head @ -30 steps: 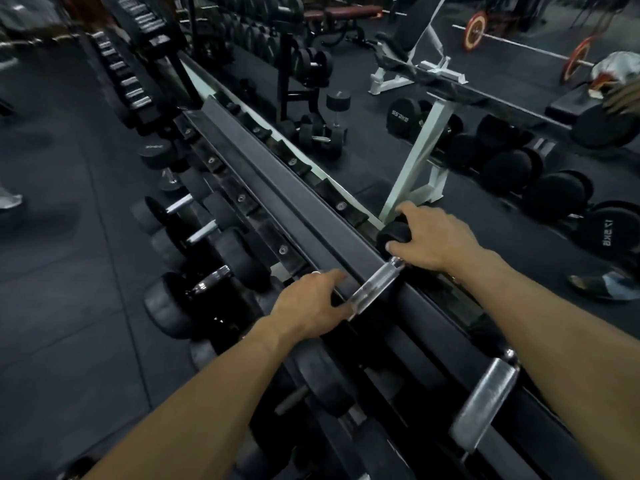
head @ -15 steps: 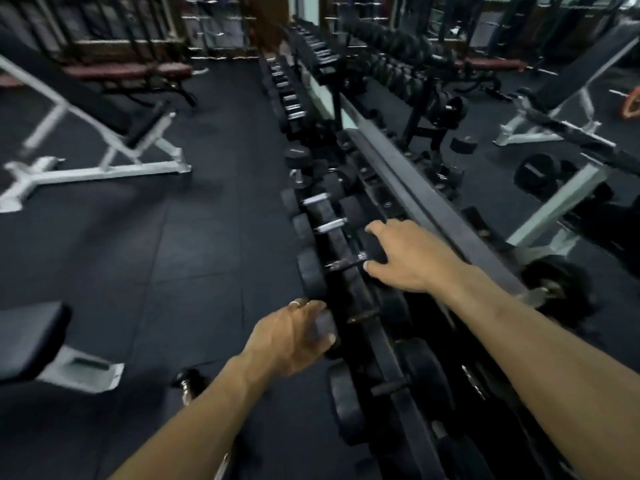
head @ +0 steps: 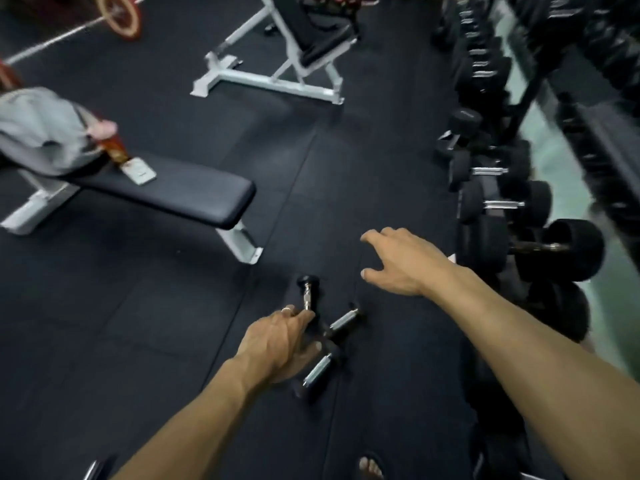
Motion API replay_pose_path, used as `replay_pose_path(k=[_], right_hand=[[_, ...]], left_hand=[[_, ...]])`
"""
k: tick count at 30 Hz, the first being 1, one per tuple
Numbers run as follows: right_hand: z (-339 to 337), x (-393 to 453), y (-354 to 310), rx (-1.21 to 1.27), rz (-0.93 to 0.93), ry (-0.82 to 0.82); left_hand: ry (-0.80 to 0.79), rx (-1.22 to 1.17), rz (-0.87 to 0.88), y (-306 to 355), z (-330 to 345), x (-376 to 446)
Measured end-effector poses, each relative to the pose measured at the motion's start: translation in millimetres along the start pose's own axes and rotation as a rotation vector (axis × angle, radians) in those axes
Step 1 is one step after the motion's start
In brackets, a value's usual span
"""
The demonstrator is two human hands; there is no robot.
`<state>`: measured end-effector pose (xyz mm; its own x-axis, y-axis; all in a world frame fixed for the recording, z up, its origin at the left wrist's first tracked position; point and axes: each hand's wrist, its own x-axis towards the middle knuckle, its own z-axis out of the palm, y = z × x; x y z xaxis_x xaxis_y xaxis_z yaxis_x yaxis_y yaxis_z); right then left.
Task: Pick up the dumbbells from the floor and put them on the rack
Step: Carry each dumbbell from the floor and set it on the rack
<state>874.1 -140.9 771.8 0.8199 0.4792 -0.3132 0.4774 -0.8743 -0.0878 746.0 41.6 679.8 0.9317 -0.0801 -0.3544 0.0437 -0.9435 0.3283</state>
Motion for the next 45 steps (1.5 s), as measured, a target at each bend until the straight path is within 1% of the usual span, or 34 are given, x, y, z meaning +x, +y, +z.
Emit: replay_pose_path(k=[3, 7, 12, 15, 17, 19, 25, 28, 31, 33, 36, 39, 43, 45], right_hand=[[34, 33, -30, 0.003, -0.069, -0.088], [85, 88, -50, 0.0, -0.166, -0.198], [166, 172, -57, 0.022, -0.265, -0.335], [224, 221, -59, 0.001, -0.315, -0.428], [262, 253, -59, -0.014, -0.341, -0.459], [302, 286, -61, -0.032, -0.357, -0.477], [429, 371, -76, -0.054, -0.373, -0.545], [494, 409, -84, -0.029, -0.37, -0.533], [548, 440, -87, -0.018, -0.362, -0.498], [579, 455, -86, -0.026, -0.357, -0.515], [614, 468, -83, -0.013, -0.359, -0.552], [638, 476, -81, 0.091, -0.355, -0.549], [655, 482, -79, 0.302, -0.337, -0.526], [658, 484, -78, 0.344, -0.363, -0.512]], left_hand=[[-0.071, -0.025, -0.085, -37, 25, -3], [-0.135, -0.071, -0.172, -73, 61, 12], [-0.198, -0.15, -0.294, -110, 119, 61], [-0.232, -0.173, -0.346, -136, 166, 95], [-0.261, -0.194, -0.384, -155, 199, 116], [-0.274, -0.214, -0.427, -179, 236, 139], [-0.242, -0.351, -0.528, -254, 345, 197], [-0.205, -0.437, -0.578, -289, 407, 228], [-0.152, -0.536, -0.642, -311, 458, 258], [-0.131, -0.589, -0.678, -319, 487, 278], [-0.111, -0.665, -0.703, -321, 520, 297], [-0.094, -0.721, -0.768, -326, 536, 312], [-0.162, -0.777, -0.821, -342, 544, 322], [-0.17, -0.837, -0.845, -347, 546, 323]])
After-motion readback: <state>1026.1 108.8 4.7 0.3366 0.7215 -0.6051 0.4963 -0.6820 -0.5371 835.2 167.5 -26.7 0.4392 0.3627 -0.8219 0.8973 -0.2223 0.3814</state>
